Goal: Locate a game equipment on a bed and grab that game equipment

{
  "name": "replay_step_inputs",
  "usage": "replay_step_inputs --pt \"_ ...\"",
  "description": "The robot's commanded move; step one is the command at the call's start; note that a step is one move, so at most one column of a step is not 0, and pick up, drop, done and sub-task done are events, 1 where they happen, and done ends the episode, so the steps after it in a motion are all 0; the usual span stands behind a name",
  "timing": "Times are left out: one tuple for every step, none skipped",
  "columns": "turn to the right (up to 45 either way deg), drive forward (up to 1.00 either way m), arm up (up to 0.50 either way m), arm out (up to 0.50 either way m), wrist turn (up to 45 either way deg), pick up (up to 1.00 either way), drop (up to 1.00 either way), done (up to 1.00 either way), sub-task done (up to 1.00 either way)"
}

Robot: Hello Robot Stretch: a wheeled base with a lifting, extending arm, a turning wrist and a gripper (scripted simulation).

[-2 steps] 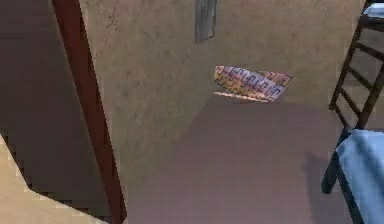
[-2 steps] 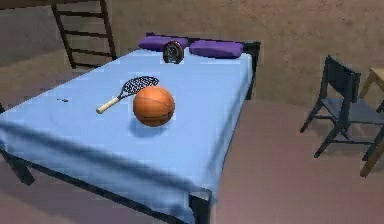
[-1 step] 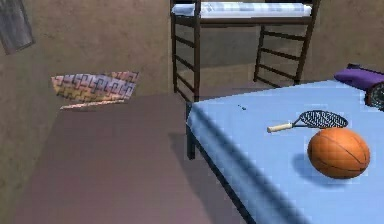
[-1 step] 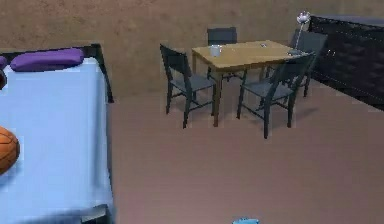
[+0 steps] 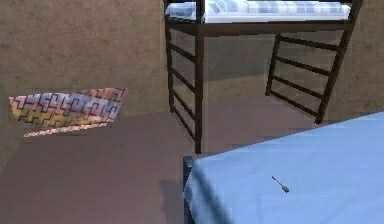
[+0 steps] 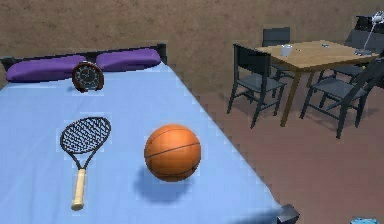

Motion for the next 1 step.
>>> replay_step_inputs --pt "0.0 0.00 0.50 0.00 0.0 0.00 0.00 0.00 0.00"
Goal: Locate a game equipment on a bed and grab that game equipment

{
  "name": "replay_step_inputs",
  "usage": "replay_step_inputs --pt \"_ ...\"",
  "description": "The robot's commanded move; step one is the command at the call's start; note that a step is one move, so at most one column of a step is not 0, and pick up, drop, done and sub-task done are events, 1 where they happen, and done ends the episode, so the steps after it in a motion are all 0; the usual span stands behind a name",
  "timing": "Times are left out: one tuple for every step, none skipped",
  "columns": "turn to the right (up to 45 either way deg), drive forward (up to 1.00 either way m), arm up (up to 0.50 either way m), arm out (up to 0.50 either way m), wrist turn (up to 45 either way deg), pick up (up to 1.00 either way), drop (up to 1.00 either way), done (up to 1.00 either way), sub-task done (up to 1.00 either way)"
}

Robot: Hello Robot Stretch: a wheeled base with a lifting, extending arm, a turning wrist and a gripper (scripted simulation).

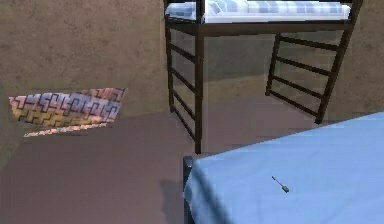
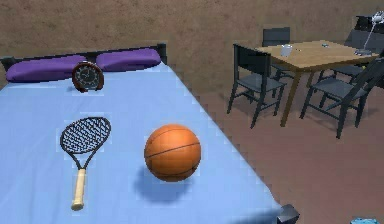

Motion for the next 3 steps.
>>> replay_step_inputs --pt "0.0 0.00 0.38 0.00 0.0 0.00 0.00 0.00 0.00" --pt "0.0 0.00 0.00 0.22 0.0 0.00 0.00 0.00 0.00" --pt "0.0 0.00 0.00 0.00 45.0 0.00 0.00 0.00 0.00"
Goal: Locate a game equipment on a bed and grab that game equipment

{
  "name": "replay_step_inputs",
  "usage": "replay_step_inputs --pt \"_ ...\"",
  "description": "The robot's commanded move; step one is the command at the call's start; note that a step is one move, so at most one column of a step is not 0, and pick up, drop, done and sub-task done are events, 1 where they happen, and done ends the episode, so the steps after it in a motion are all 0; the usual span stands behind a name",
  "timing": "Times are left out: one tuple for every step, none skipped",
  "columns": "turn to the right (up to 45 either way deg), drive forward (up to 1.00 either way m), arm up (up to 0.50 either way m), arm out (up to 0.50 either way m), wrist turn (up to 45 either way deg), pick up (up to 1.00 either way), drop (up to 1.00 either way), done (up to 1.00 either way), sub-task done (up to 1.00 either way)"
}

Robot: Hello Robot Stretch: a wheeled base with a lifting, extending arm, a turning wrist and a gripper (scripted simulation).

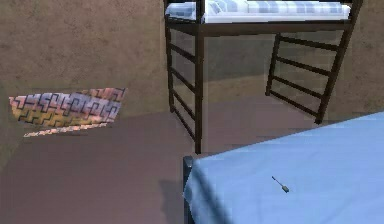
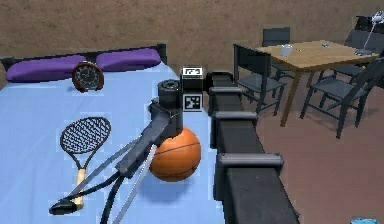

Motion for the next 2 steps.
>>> replay_step_inputs --pt "0.0 0.00 0.00 0.00 45.0 0.00 0.00 0.00 0.00" --pt "0.0 0.00 0.00 0.00 45.0 0.00 0.00 0.00 0.00"
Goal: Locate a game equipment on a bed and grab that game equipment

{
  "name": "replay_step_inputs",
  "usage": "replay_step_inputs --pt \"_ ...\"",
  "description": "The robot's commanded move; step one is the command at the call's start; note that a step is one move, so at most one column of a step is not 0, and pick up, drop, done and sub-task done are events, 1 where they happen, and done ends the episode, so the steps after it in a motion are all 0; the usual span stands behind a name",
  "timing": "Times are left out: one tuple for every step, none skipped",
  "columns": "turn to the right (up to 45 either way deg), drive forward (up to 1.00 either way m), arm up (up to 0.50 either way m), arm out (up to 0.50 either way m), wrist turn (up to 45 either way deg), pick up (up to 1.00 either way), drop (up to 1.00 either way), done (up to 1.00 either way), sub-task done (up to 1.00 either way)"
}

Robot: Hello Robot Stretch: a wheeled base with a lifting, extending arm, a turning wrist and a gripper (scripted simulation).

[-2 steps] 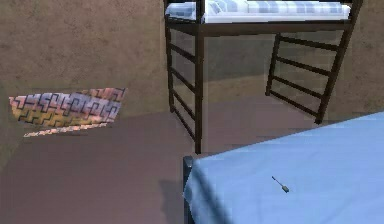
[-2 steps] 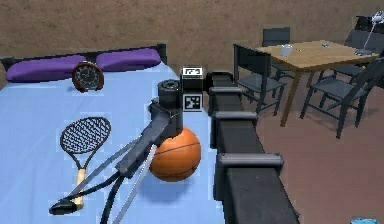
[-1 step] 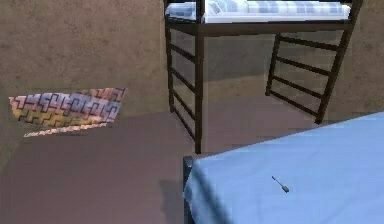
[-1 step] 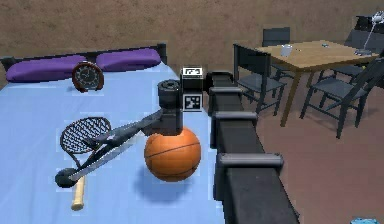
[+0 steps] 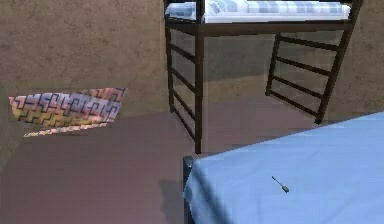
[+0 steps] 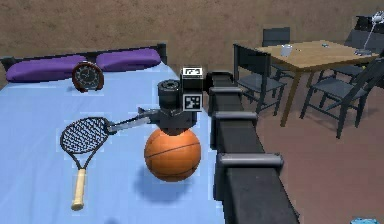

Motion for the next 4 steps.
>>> replay_step_inputs --pt "0.0 0.00 0.00 0.00 33.0 0.00 0.00 0.00 0.00" --pt "0.0 0.00 -0.26 0.00 0.0 0.00 0.00 0.00 0.00" --pt "0.0 0.00 0.00 0.00 0.0 1.00 0.00 0.00 0.00" --pt "0.0 0.00 0.10 0.00 0.0 0.00 0.00 0.00 0.00"
